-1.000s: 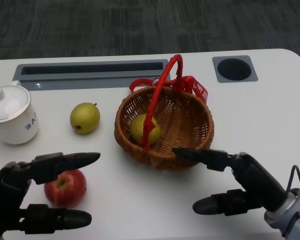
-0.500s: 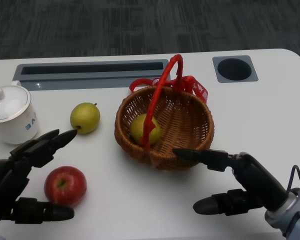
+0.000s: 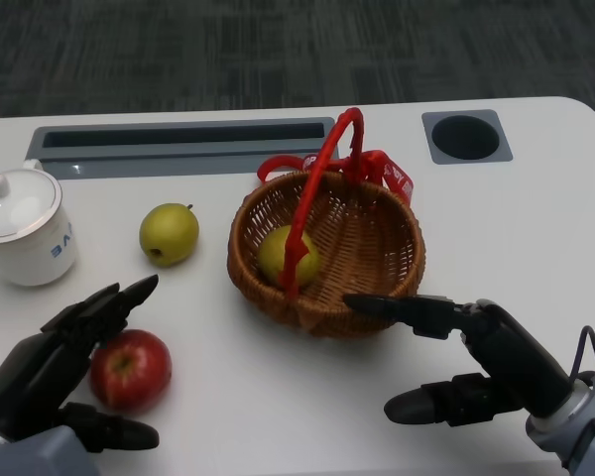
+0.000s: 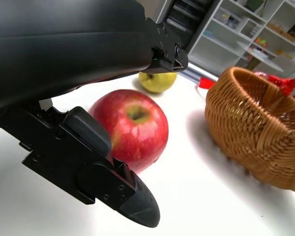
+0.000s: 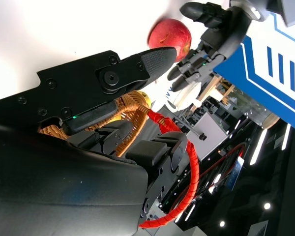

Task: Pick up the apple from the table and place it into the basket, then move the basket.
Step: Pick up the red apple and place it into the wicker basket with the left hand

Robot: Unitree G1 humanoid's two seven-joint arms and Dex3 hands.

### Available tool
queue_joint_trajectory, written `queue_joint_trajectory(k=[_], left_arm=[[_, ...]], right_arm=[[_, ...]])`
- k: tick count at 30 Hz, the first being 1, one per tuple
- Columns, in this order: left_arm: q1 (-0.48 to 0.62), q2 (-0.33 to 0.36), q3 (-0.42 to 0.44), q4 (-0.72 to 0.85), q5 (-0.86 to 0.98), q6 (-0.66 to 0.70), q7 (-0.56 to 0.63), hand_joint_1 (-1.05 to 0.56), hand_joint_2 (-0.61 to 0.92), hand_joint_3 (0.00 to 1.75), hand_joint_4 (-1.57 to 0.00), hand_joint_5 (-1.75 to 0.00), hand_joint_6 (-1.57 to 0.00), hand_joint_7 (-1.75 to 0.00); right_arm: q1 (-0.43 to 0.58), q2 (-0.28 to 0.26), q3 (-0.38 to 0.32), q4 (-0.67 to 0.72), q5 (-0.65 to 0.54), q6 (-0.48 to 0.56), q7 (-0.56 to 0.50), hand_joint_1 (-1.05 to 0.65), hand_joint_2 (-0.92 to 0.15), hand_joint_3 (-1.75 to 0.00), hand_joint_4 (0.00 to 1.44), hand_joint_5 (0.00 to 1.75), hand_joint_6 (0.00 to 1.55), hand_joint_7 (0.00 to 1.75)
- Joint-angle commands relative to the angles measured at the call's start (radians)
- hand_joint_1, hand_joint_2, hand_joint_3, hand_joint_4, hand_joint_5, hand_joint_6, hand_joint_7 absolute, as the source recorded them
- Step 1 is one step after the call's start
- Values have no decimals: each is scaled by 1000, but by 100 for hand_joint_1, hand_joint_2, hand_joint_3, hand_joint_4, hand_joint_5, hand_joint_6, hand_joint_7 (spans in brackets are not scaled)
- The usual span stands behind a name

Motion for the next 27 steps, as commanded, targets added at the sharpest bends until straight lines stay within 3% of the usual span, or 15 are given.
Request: queue_joint_trajectory(k=[1, 16, 22, 27], left_arm=[[-45, 11, -31, 83, 9, 9, 57, -82, 66, 0, -13, -3, -18, -2], [-172, -42, -155, 357, 34, 60, 297, -54, 67, 0, -43, -4, -42, -3], [-154, -88, -115, 371, -97, -3, 198, -40, 66, 0, -70, -8, -60, -4], [-119, -165, -11, 346, -303, -45, 61, -11, 75, 2, -109, -14, -96, -10]], right_arm=[[-3, -12, -1, -7, 19, -16, 3, -58, -88, 0, 66, 0, 60, 1], [17, -14, 5, -28, 59, -22, 30, -58, -89, 0, 68, 0, 63, 1], [24, -11, 5, -41, 73, -23, 43, -58, -90, -1, 69, 1, 65, 1], [28, -10, 6, -51, 72, -15, 48, -59, -92, -1, 70, 0, 65, 0]])
